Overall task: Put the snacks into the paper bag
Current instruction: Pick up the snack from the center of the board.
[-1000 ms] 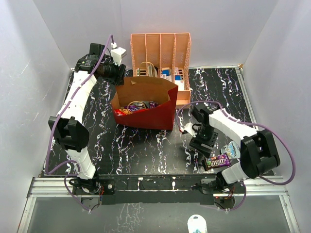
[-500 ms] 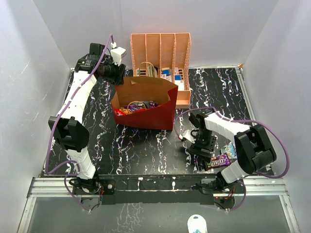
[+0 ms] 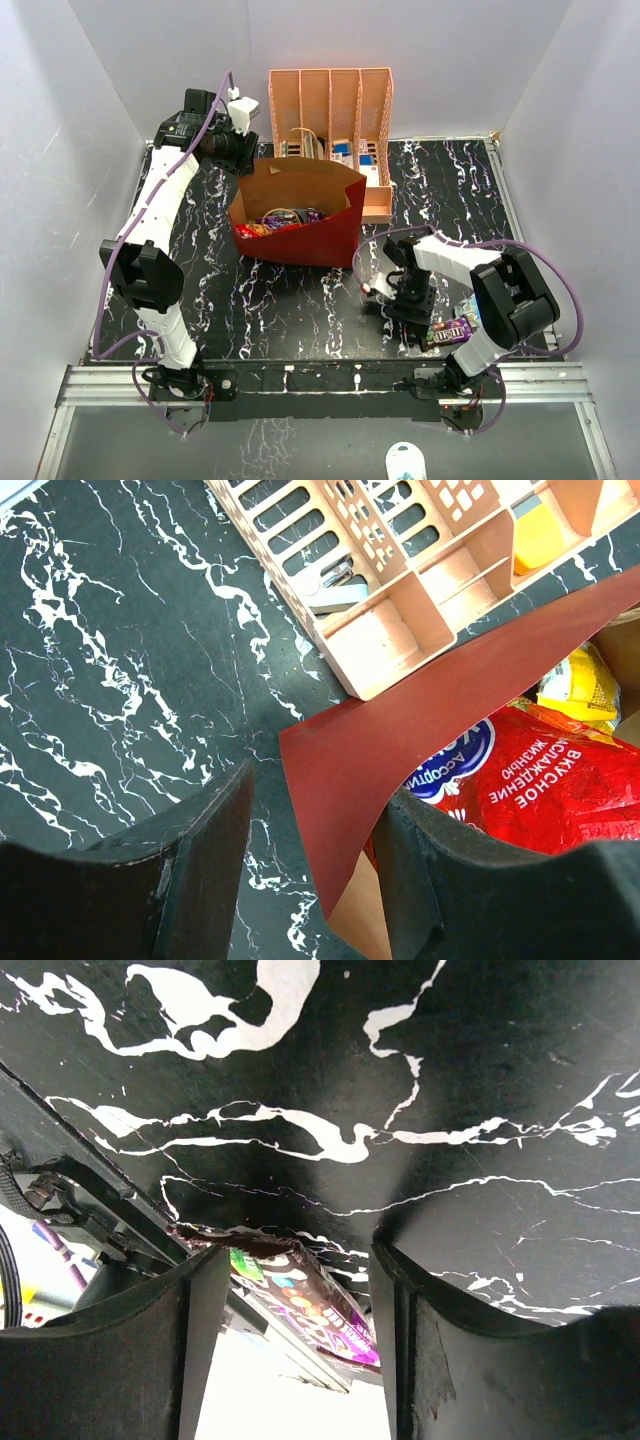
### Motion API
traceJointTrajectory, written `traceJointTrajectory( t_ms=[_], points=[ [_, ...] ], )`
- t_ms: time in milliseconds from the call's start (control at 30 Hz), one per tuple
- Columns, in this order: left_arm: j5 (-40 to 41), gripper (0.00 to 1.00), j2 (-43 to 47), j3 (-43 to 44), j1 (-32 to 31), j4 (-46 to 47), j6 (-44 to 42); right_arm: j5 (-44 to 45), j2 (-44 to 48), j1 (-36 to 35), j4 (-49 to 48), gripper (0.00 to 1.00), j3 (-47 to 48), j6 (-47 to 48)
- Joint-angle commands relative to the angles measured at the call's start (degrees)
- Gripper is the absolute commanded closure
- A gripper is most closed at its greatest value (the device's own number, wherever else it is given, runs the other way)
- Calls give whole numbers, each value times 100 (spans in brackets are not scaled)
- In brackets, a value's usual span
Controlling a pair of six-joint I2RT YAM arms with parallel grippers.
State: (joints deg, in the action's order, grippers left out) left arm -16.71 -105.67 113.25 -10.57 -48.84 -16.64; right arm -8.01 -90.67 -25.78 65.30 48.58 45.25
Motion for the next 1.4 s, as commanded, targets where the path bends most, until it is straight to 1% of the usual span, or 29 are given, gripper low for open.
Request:
traceJointTrajectory(
  t_ms=[0,133,333,433,833,1000,1200,1300,1367],
  points=[
    [36,53,115,24,20,15,22,-258,-80,-23,-214,45,-122,210],
    [36,53,114,-11,22,34,12,-460,-55,-21,-152,58,-106,273],
    [41,53,107,0,21,32,-6,-769,48,-18,-35,82,76,337],
    [36,53,106,-3,20,32,-27,-859,180,-15,4,91,246,367],
    [56,54,233,-202,20,148,-95,-1800,641,-10,536,92,1812,459],
    [20,54,244,-218,20,147,-4,-2005,900,-11,598,92,2609,358],
    [41,54,283,-288,20,199,55,-2263,1268,-13,497,92,3771,189],
    [30,54,286,-295,21,224,65,-2416,1360,-8,134,92,4386,-108],
    [-8,54,307,-318,21,269,65,-2490,1368,-14,-292,92,4708,-398]
  ],
)
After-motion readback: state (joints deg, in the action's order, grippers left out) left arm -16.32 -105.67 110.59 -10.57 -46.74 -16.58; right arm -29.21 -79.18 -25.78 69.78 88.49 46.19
